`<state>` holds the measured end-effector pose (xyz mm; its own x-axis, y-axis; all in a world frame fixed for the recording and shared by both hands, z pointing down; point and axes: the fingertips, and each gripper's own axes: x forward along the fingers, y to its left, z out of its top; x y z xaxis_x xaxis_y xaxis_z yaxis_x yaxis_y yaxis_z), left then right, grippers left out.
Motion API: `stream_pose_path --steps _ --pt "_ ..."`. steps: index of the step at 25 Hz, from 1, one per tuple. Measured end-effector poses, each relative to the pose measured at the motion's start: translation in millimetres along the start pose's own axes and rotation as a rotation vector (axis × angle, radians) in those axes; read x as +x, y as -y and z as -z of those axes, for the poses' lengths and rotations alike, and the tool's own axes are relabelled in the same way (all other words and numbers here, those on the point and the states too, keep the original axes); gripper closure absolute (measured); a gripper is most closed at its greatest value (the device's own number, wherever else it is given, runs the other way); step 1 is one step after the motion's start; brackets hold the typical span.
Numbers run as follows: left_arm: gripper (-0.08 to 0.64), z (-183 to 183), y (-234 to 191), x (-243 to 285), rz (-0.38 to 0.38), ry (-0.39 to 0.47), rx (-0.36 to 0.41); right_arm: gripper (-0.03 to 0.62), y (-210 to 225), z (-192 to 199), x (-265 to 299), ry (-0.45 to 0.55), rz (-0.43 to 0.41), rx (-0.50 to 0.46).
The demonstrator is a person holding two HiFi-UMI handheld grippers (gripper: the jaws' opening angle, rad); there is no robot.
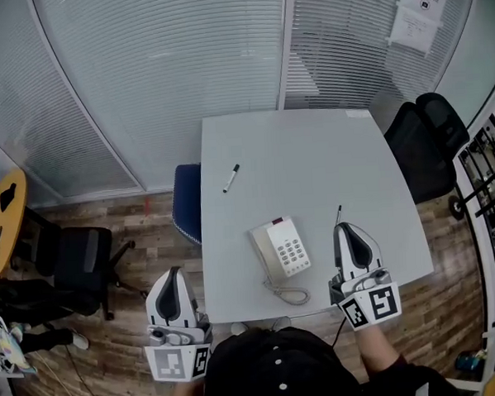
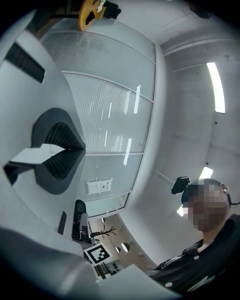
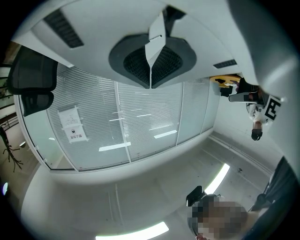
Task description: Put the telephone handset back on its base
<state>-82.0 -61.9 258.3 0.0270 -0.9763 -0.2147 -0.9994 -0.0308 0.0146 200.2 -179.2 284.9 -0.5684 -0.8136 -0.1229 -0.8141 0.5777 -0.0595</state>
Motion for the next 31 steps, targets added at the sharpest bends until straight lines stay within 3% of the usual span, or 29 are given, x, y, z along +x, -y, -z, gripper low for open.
stream_pose_path --steps 31 --pt "0.545 -3.8 1.7 -7.6 -0.001 -0.001 -0.001 0.56 -16.0 4.8 -5.4 -0.014 -0.019 -0.037"
